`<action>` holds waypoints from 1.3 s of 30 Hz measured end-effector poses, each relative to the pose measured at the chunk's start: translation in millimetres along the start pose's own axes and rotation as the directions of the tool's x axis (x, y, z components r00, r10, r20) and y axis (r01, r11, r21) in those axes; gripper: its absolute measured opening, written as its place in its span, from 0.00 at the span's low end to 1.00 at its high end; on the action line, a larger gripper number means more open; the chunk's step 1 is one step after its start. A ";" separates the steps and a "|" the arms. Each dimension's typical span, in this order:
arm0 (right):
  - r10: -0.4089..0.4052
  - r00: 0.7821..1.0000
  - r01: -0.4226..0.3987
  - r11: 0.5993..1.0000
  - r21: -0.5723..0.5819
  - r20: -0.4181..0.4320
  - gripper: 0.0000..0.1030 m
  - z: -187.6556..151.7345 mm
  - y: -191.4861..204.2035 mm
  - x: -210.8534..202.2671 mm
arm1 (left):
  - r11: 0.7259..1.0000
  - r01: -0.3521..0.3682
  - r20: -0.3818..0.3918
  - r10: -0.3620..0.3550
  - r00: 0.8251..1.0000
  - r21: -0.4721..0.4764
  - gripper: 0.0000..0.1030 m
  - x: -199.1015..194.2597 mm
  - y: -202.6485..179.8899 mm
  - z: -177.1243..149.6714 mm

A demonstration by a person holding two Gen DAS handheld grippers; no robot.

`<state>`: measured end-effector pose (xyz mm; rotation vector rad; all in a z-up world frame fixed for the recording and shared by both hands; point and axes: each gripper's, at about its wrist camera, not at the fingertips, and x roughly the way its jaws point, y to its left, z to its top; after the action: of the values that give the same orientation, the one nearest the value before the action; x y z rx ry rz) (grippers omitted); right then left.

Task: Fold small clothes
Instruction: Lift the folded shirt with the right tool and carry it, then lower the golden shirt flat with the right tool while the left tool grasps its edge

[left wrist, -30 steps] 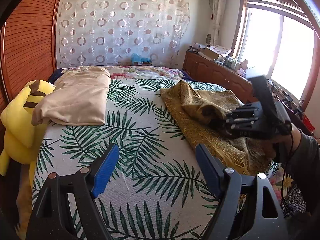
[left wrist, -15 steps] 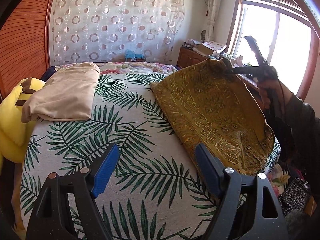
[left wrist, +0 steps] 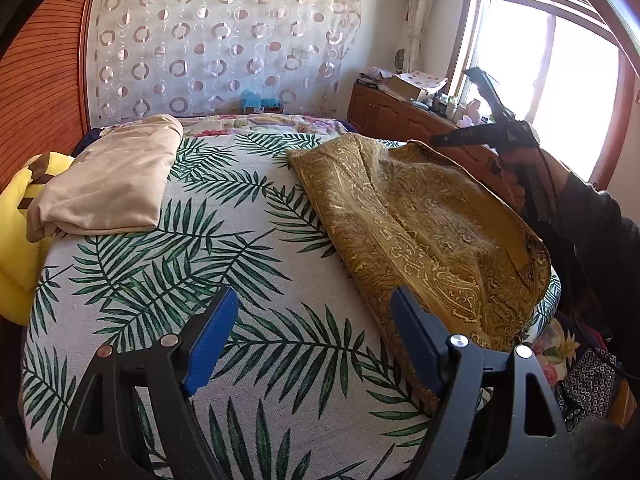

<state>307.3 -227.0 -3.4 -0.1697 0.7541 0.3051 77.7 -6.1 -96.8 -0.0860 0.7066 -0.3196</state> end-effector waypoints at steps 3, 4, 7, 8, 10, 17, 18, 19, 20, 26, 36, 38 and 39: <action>-0.001 1.000 0.001 1.000 -0.018 -0.009 0.31 13.0 -16.2 10.4 | 1.000 0.001 -0.007 -0.001 1.000 0.002 0.77 2.9 -1.0 -0.3; -0.014 1.000 0.013 1.000 -0.026 -0.014 0.31 14.1 -14.8 15.7 | 1.000 0.003 -0.009 -0.003 1.000 0.003 0.77 3.5 -1.8 -0.9; -0.022 0.999 0.022 1.000 -0.010 -0.041 0.31 19.7 -17.2 36.9 | 1.000 0.005 -0.016 -0.005 1.000 0.010 0.77 6.2 -5.1 -1.9; -0.013 0.999 0.013 1.000 0.003 -0.045 0.30 20.4 -18.8 40.6 | 1.000 0.006 -0.019 -0.005 1.000 0.012 0.77 7.1 -5.8 -2.4; 0.023 1.000 -0.022 0.999 0.039 -0.021 0.03 23.0 -26.9 40.6 | 1.000 0.006 -0.021 -0.006 1.000 0.014 0.77 8.5 -7.2 -3.5; -0.080 0.995 0.053 0.938 0.341 0.066 0.08 8.3 -85.7 3.8 | 1.000 0.021 -0.030 -0.021 0.999 0.012 0.77 11.9 -10.7 -5.0; -0.097 0.995 0.082 0.945 0.317 0.032 0.10 8.8 -87.9 6.3 | 1.000 0.024 -0.028 -0.023 0.999 0.016 0.77 11.6 -12.4 -4.8; -0.122 0.992 0.111 0.949 0.296 0.018 0.11 8.6 -89.8 5.7 | 1.000 0.025 -0.028 -0.024 0.999 0.020 0.77 12.1 -13.7 -3.8; -0.141 0.990 0.129 0.952 0.279 0.023 0.11 7.9 -91.8 1.1 | 0.999 0.025 -0.027 -0.024 0.999 0.023 0.77 12.2 -15.2 -3.2; -0.054 0.994 0.033 0.978 0.205 0.096 0.38 -15.9 -87.1 -53.9 | 0.999 0.028 -0.024 -0.027 0.999 0.023 0.77 10.9 -17.3 -2.3; 0.132 0.989 -0.133 0.991 0.017 0.064 0.39 -153.3 -38.4 -141.9 | 0.998 0.044 -0.033 -0.043 0.999 0.041 0.77 14.4 -29.0 -1.5; 0.165 0.985 -0.166 0.986 0.010 0.053 0.39 -176.8 -30.6 -148.1 | 0.998 0.044 -0.036 -0.043 0.998 0.047 0.77 15.0 -31.5 -1.4; 0.174 0.984 -0.175 0.985 0.007 0.049 0.39 -186.7 -27.1 -151.7 | 0.998 0.044 -0.038 -0.042 0.998 0.049 0.77 15.0 -32.4 -1.2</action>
<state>91.4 -333.0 -30.8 -0.0852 0.7243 0.4698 79.3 -41.6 -101.1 -0.0482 0.7333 -0.3809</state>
